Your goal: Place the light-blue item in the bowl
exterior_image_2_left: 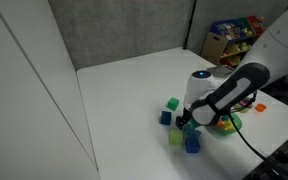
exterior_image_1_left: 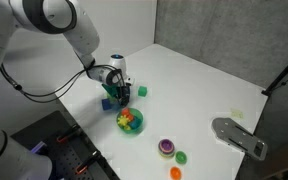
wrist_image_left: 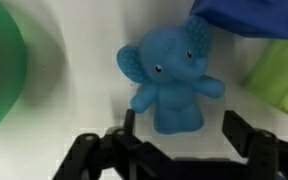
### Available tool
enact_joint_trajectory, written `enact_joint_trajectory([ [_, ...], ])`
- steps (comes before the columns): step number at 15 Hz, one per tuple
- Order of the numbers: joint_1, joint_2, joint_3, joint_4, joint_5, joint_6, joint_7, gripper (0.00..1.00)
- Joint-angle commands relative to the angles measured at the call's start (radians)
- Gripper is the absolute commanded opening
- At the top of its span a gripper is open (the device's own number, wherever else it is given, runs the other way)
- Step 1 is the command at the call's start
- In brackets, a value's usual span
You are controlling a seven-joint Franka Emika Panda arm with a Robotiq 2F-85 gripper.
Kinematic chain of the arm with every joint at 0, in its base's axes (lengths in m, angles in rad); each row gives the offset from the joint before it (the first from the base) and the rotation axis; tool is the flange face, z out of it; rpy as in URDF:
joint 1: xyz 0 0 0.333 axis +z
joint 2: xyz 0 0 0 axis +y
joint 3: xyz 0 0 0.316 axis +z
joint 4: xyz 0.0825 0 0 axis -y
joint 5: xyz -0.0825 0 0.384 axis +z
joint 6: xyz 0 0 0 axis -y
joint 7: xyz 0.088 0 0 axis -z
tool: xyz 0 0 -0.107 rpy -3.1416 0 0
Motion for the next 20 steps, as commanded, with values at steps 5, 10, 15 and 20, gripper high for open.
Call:
enact_joint_trajectory([
  [5, -0.002, -0.002, 0.002, 0.0, -0.011, 0.008, -0.035, 0.25],
  [10, -0.003, -0.033, -0.007, -0.009, -0.014, 0.006, -0.037, 0.18],
  [15, -0.007, -0.086, -0.029, -0.021, -0.025, -0.008, -0.044, 0.18],
  [20, -0.047, -0.152, -0.055, -0.024, -0.049, -0.056, -0.086, 0.18],
])
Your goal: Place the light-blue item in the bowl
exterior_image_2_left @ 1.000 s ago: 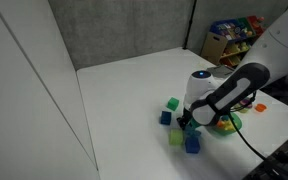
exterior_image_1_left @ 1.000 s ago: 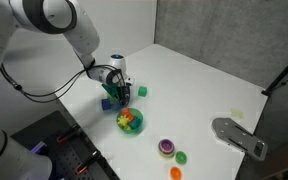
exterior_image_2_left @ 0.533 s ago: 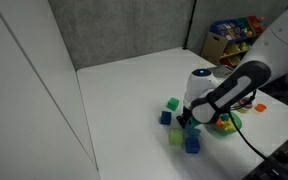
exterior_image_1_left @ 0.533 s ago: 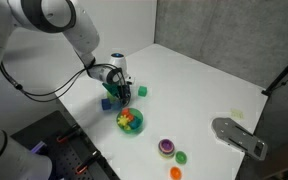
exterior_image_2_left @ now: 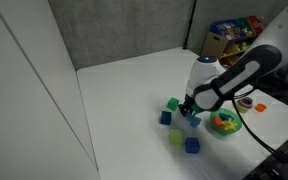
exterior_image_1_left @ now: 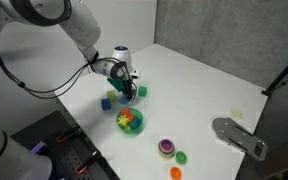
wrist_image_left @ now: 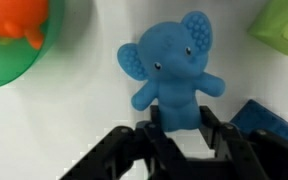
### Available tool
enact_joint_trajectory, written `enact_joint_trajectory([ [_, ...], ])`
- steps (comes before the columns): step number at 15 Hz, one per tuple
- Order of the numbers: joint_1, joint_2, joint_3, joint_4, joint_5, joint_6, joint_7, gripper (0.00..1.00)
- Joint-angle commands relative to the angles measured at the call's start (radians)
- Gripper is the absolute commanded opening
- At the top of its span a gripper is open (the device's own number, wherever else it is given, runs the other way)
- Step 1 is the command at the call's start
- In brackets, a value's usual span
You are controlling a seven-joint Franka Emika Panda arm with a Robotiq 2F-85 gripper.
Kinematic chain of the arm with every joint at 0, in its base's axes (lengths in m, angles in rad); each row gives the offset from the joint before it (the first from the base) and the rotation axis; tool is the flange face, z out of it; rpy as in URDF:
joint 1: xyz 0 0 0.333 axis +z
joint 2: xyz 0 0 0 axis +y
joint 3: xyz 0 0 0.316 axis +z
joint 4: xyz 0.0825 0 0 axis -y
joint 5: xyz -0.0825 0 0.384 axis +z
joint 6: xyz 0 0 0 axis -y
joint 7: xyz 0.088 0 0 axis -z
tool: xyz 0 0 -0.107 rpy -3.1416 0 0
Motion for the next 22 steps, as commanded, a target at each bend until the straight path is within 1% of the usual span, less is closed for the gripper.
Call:
enact_joint_trajectory([
  [1, -0.037, -0.08, -0.027, -0.03, -0.045, -0.054, -0.038, 0.18],
  [7, -0.099, -0.164, -0.083, -0.076, -0.12, -0.083, -0.059, 0.18],
  [12, -0.146, -0.198, -0.076, -0.161, -0.147, -0.044, -0.084, 0.18],
  [17, -0.137, -0.191, -0.078, -0.212, -0.155, -0.02, -0.089, 0.18],
  [22, -0.134, -0.212, -0.09, -0.254, -0.177, 0.003, -0.096, 0.18],
])
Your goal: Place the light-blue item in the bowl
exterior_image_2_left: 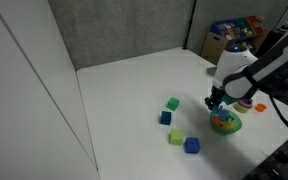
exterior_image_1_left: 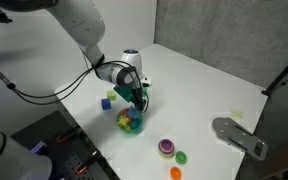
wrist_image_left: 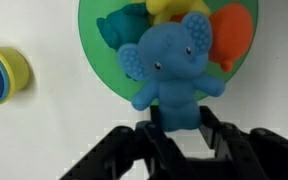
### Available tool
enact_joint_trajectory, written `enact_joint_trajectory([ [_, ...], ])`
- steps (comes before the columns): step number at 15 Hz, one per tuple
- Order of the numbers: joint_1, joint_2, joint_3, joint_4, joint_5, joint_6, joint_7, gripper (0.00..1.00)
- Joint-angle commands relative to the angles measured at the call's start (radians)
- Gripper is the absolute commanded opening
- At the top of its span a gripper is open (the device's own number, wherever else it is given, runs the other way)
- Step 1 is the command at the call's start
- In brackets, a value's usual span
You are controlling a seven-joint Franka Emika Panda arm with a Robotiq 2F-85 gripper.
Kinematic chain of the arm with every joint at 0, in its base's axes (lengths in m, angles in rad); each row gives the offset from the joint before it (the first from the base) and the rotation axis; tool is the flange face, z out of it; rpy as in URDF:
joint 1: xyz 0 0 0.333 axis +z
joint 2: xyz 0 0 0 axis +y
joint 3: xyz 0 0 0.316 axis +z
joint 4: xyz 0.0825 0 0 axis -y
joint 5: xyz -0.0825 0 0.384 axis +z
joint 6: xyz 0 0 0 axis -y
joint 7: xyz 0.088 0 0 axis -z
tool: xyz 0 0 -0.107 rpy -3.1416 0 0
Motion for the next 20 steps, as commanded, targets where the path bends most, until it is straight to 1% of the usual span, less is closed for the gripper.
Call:
enact_joint_trajectory([
  [1, -0.006, -0.053, -0.004, -0.057, -0.032, 0.019, -0.022, 0.68],
  [2, -0.014, -0.066, 0.004, -0.067, -0.029, 0.023, -0.033, 0.69],
  [6, -0.054, -0.157, 0.041, -0.124, -0.01, 0.028, -0.099, 0.98],
  [7, -0.065, -0.188, 0.049, -0.138, -0.007, 0.02, -0.114, 1.0],
  [10, -0.116, -0.285, 0.088, -0.175, 0.018, -0.012, -0.176, 1.0],
  [12, -0.173, -0.355, 0.139, -0.196, 0.079, -0.057, -0.253, 1.0],
  [14, -0.231, -0.42, 0.195, -0.198, 0.194, -0.14, -0.368, 1.0],
  [15, -0.252, -0.451, 0.212, -0.188, 0.258, -0.203, -0.433, 1.0],
  [17, -0.267, -0.506, 0.206, -0.151, 0.329, -0.36, -0.521, 1.0],
  [19, -0.264, -0.551, 0.174, -0.112, 0.311, -0.528, -0.515, 1.0],
  [20, -0.263, -0.575, 0.161, -0.09, 0.271, -0.611, -0.476, 1.0],
])
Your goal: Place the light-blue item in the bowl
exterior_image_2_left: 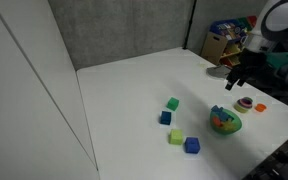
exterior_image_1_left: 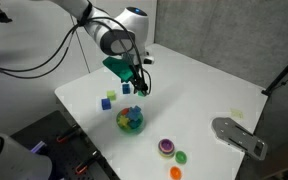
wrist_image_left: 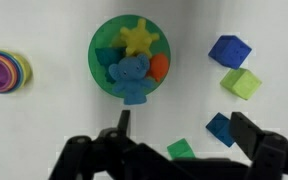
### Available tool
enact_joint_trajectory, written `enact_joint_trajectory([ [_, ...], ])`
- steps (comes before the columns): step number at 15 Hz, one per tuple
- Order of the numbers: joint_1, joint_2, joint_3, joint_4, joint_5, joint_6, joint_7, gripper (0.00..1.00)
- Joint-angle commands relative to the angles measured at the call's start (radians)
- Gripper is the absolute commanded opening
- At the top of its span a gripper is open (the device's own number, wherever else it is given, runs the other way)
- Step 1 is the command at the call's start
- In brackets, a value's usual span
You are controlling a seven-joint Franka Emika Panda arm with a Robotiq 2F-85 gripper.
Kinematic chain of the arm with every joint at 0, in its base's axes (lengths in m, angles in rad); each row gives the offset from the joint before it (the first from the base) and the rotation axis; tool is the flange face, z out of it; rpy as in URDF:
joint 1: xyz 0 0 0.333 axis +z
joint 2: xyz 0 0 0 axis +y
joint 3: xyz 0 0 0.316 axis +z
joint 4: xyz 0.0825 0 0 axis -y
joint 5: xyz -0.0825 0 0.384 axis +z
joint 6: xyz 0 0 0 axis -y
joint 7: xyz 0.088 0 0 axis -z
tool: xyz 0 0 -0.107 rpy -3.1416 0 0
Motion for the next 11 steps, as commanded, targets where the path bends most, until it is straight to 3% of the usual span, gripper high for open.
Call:
enact_joint_trajectory([
  [1, -0.009, -0.092, -0.036, 0.064, -0.07, -0.261, 0.06, 1.0],
  [6, -0.007, -0.171, -0.06, 0.125, -0.145, -0.429, 0.139, 1.0],
  [11, 0.0, -0.164, -0.063, 0.109, -0.132, -0.402, 0.12, 1.0],
])
